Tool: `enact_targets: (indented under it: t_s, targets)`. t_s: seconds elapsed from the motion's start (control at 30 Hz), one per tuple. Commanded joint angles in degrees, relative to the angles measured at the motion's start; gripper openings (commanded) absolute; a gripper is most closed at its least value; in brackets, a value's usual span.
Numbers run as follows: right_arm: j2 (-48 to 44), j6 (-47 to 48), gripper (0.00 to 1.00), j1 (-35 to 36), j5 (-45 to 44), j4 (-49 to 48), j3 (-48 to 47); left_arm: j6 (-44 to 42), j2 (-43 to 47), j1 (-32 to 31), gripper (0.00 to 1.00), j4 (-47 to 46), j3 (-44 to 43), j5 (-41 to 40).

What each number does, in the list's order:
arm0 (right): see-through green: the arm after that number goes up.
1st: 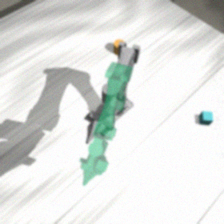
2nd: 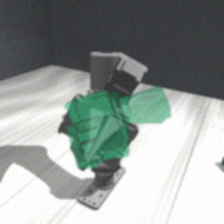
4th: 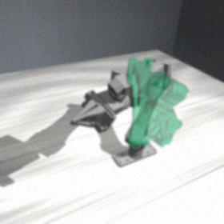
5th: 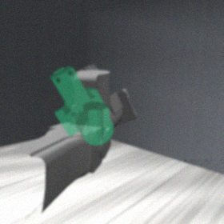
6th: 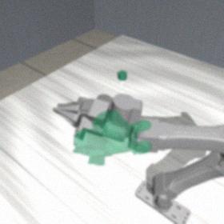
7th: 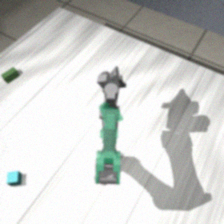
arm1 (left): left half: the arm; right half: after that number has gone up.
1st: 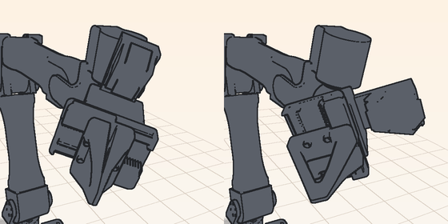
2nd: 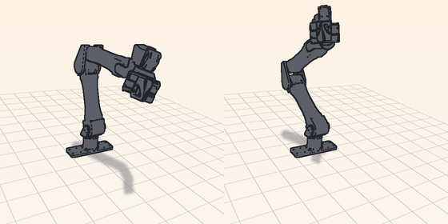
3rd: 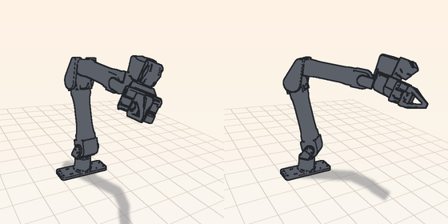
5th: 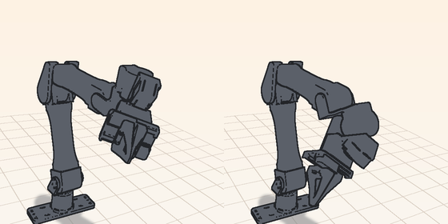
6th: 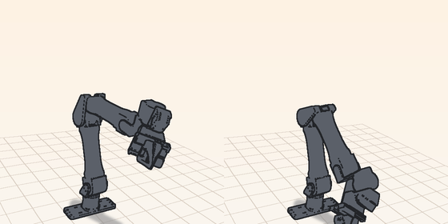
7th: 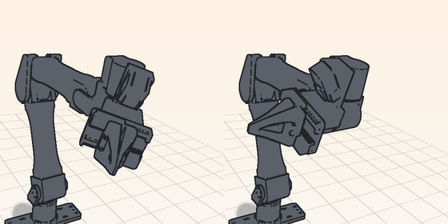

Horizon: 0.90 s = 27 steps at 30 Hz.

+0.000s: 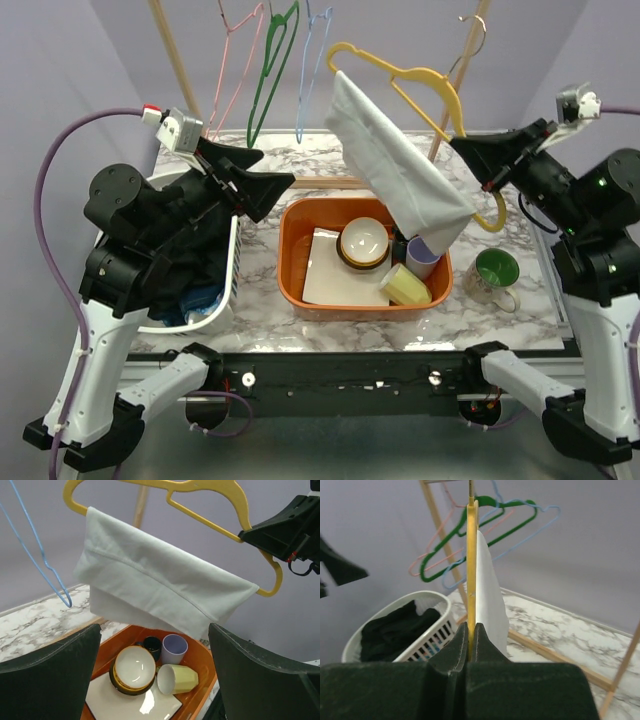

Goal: Remove the skirt from the hanger

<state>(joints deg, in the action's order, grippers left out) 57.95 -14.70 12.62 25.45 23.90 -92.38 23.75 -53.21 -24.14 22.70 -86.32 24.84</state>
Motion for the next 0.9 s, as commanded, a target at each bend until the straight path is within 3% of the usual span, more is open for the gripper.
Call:
enact_targets:
  t_s: [0.0, 0.37, 0.63, 0.8, 0.87]
  targets:
    - [-6.7, -8.4, 0.01, -0.3, 12.8, -7.5, 6.1, 2.0, -0.9, -0.3, 0.99, -2.2, -0.3, 5.3]
    - [-14.3, -13.5, 0.01, -0.3, 19.3, -9.1, 7.7, -3.4, -4.6, -0.3, 0.99, 5.1, -6.4, 2.3]
    - [-15.9, -15.6, 0.01, -0.3, 20.2, -10.8, 7.1, -4.1, -4.5, -0.3, 0.94, 4.2, -6.1, 7.2]
    - [-15.9, -18.2, 0.01, -0.4, 19.6, -14.2, 7.7, -3.2, -4.2, -0.3, 0.82, 2.8, -4.9, 10.5]
    - [-15.9, -18.2, 0.01, -0.3, 18.5, -14.5, 7.7, -2.3, -4.0, -0.3, 0.7, 1.9, -4.5, 12.2]
